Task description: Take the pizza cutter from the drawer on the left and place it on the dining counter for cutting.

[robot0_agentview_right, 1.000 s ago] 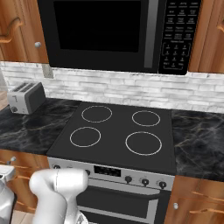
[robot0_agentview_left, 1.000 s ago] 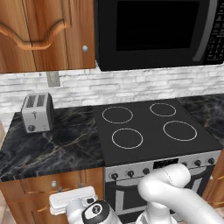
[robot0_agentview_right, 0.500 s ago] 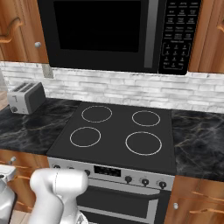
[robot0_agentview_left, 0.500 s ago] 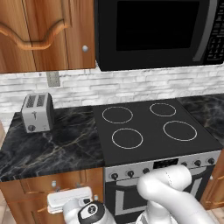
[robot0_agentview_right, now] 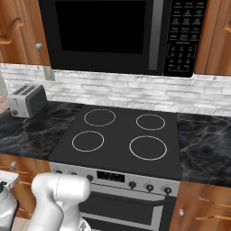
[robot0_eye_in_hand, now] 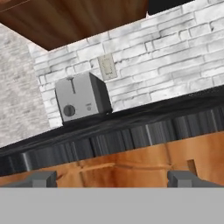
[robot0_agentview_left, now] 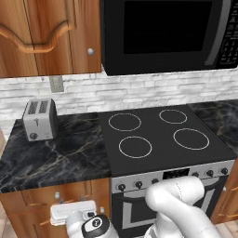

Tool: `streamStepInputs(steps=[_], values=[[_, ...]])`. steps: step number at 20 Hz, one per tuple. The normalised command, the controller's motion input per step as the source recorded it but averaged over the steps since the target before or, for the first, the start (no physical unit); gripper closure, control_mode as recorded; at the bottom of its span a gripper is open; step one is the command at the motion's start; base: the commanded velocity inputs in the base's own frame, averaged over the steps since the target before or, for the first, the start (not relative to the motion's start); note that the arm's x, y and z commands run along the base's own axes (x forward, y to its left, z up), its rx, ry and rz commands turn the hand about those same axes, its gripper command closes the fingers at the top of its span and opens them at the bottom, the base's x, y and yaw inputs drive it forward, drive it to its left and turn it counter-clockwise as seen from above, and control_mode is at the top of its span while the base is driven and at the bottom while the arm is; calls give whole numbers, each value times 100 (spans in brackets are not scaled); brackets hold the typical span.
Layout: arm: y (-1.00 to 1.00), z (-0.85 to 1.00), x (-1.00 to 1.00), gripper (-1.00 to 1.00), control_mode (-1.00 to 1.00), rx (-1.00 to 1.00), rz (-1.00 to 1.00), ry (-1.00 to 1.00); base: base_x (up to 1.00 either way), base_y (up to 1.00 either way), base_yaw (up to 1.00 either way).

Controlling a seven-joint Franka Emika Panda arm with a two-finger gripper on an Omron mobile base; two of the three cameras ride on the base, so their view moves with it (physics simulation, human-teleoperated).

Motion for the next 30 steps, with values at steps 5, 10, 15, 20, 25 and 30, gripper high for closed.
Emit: streamStepInputs(steps=[5, 10, 15, 20, 25, 30], values=[[0, -10, 19, -100, -100, 9, -3, 0, 0, 0, 0], [11, -31, 16, -100, -100, 3, -2, 0, 0, 0, 0], [24, -18, 0, -100, -100, 0, 0, 0, 0, 0, 0], [7, -8, 16, -100, -100, 1, 0, 0, 0, 0, 0], [8, -14, 27, -100, -100, 0, 0, 0, 0, 0, 0], [14, -34, 12, -100, -100, 0, 0, 0, 0, 0, 0]])
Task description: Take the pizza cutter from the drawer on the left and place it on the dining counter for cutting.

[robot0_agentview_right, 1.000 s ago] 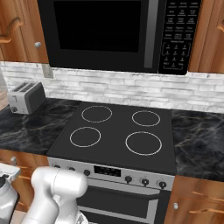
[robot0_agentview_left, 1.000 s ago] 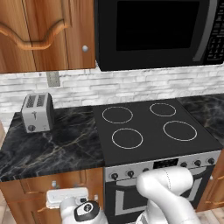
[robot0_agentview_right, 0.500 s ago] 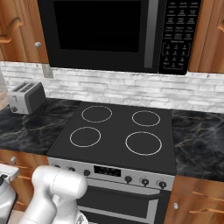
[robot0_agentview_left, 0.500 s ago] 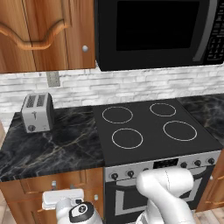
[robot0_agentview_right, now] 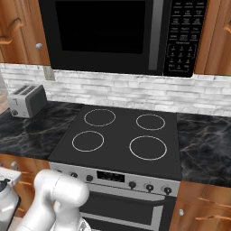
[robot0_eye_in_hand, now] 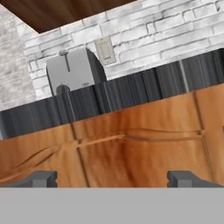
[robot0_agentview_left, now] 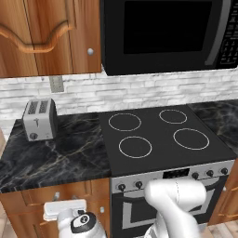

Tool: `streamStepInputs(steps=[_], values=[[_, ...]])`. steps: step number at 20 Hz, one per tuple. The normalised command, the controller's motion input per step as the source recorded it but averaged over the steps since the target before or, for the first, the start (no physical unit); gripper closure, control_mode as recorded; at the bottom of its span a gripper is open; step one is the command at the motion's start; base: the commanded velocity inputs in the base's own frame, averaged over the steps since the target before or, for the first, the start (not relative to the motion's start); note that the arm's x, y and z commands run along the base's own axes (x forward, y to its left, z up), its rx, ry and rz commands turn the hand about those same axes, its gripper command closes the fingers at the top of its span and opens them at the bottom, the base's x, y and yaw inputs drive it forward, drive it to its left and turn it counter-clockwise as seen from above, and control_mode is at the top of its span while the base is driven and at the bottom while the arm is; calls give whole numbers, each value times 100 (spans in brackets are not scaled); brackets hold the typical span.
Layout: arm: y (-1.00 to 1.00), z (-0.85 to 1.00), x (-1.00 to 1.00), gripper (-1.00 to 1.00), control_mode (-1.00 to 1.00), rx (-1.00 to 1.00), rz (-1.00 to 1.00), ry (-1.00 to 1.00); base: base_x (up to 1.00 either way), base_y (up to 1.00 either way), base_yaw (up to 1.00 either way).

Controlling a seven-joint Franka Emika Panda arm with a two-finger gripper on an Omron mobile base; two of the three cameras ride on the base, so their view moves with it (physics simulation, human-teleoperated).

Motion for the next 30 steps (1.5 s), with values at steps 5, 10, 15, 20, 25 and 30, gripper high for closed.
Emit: streamStepInputs(steps=[5, 10, 15, 20, 25, 30], values=[[17, -35, 10, -100, -100, 0, 0, 0, 0, 0, 0], [12, -15, 20, -100, -100, 0, 0, 0, 0, 0, 0], [17, -17, 20, -100, -100, 0, 0, 0, 0, 0, 0], [10, -34, 13, -100, -100, 0, 0, 0, 0, 0, 0], [0, -45, 8, -100, -100, 2, 0, 0, 0, 0, 0], [1, -36, 9, -100, -100, 1, 0, 0, 0, 0, 0]])
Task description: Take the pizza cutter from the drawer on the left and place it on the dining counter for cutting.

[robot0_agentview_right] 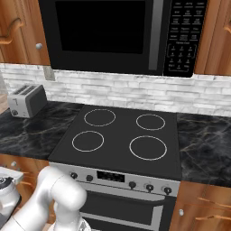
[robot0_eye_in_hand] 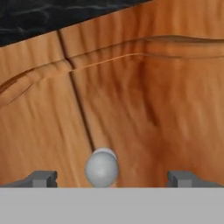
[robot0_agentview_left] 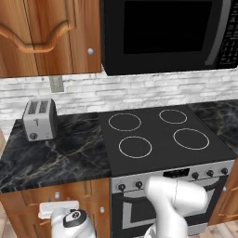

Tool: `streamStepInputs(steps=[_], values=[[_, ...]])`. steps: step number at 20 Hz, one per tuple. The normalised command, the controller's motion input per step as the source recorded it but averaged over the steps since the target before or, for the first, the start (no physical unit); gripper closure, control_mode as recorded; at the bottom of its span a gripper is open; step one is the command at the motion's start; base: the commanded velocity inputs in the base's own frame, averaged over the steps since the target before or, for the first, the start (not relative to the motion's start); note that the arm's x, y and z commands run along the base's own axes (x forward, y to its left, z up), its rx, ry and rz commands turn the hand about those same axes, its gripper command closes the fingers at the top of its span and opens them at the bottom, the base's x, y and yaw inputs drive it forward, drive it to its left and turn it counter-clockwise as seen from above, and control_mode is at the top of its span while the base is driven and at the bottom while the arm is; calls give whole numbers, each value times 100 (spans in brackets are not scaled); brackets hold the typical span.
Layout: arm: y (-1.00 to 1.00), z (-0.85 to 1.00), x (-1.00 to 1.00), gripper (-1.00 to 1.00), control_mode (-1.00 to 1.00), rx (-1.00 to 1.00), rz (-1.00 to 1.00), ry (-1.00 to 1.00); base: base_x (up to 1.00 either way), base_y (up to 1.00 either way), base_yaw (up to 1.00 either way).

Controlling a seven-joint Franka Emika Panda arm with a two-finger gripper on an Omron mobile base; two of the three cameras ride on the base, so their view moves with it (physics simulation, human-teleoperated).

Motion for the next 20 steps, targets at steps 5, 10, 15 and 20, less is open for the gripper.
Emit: streamStepInputs(steps=[5, 10, 15, 20], values=[[15, -23, 16, -100, -100, 0, 0, 0, 0, 0, 0], [16, -18, 16, -100, -100, 0, 0, 0, 0, 0, 0], [1, -15, 16, -100, -100, 0, 0, 0, 0, 0, 0], [0, -3, 0, -100, -100, 0, 0, 0, 0, 0, 0]])
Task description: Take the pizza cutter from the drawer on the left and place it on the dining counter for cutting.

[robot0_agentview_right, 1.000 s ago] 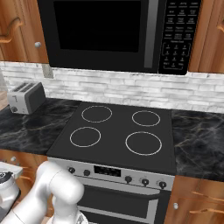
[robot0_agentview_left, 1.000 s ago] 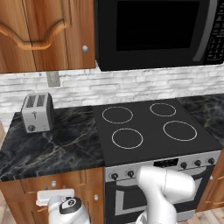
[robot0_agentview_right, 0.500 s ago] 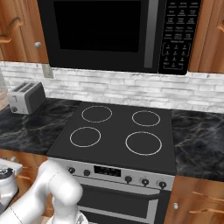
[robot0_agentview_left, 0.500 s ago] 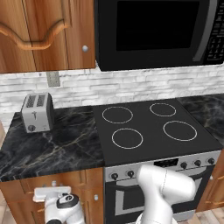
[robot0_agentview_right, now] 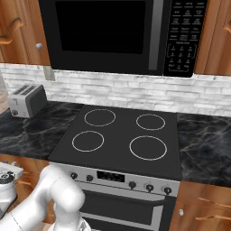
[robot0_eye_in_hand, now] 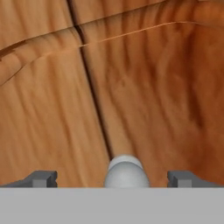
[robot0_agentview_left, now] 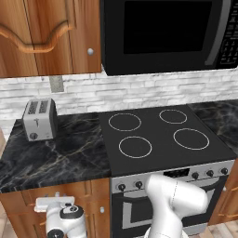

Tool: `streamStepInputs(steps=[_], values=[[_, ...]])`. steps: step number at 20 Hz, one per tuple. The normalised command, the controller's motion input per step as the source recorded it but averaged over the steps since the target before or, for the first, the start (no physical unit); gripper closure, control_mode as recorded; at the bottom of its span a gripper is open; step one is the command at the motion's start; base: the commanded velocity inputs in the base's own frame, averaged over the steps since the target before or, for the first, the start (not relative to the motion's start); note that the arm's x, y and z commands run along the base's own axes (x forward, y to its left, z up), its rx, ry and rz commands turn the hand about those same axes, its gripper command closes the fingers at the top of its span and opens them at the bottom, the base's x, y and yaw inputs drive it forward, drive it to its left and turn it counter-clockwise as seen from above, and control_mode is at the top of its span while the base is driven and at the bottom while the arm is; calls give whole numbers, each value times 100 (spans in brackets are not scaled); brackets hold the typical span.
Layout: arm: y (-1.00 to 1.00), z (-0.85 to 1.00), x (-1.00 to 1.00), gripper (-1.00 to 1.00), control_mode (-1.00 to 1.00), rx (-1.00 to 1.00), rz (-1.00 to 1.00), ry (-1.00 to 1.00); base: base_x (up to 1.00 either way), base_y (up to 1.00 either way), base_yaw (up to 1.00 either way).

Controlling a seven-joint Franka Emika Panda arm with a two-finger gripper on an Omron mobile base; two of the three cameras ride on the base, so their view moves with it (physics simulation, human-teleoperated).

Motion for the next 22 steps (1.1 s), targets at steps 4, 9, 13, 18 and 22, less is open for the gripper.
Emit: streamStepInputs(steps=[4, 9, 13, 18, 22], values=[[0, 0, 0, -100, -100, 0, 0, 0, 0, 0, 0], [0, -3, 0, 100, -100, 0, 0, 0, 0, 0, 0], [0, 0, 0, 100, -100, 0, 0, 0, 0, 0, 0], [0, 0, 0, 100, -100, 0, 0, 0, 0, 0, 0], [0, 0, 0, 100, -100, 0, 0, 0, 0, 0, 0]])
